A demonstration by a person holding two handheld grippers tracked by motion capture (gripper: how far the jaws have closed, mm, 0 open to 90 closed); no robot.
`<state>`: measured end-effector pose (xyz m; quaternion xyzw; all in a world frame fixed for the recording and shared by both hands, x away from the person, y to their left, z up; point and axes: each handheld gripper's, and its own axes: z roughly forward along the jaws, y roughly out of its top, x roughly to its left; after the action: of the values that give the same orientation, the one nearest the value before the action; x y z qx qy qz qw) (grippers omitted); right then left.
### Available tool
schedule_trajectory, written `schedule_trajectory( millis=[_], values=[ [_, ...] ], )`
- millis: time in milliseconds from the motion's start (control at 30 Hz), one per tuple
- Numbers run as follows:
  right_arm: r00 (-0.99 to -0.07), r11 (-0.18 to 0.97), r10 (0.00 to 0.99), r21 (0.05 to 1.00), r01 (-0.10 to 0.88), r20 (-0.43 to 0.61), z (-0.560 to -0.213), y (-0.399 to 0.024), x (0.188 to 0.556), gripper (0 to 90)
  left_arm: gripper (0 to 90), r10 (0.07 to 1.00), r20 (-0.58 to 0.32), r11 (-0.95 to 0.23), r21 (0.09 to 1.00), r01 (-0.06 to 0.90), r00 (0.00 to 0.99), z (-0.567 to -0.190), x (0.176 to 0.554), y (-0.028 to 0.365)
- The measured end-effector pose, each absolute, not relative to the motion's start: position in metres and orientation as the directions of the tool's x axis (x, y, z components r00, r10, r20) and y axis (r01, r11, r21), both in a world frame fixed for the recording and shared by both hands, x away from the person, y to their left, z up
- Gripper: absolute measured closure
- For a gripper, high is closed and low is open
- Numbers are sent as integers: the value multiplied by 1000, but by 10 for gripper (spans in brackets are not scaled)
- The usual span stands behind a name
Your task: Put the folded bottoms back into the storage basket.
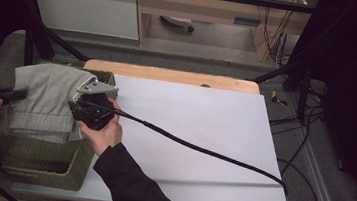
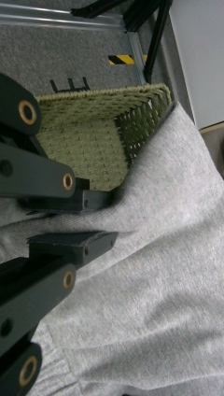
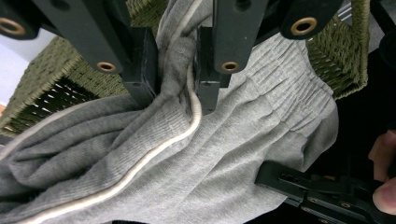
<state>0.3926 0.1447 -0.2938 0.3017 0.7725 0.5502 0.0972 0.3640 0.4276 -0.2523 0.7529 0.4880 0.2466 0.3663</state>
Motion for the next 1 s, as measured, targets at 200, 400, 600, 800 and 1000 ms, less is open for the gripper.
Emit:
schedule_trajectory(
  millis=[200, 400, 600, 800, 1000],
  values=[
    [-804, 218, 565, 907, 360, 183, -298, 154, 394, 734, 807, 922, 9, -243, 791, 561, 387, -256, 363, 436],
    [-809, 225, 557, 903, 367, 189, -305, 158, 395, 733, 807, 925, 4, -239, 785, 571, 381, -263, 364, 441],
    [-811, 237, 554, 898, 370, 188, -314, 164, 396, 732, 807, 928, 3, -235, 779, 582, 372, -272, 365, 444],
    [-813, 252, 549, 890, 381, 193, -323, 170, 397, 731, 807, 931, -9, -226, 771, 595, 366, -282, 366, 450],
    [-812, 269, 552, 880, 390, 191, -335, 174, 397, 728, 806, 932, -19, -219, 768, 602, 363, -296, 367, 452]
  ],
)
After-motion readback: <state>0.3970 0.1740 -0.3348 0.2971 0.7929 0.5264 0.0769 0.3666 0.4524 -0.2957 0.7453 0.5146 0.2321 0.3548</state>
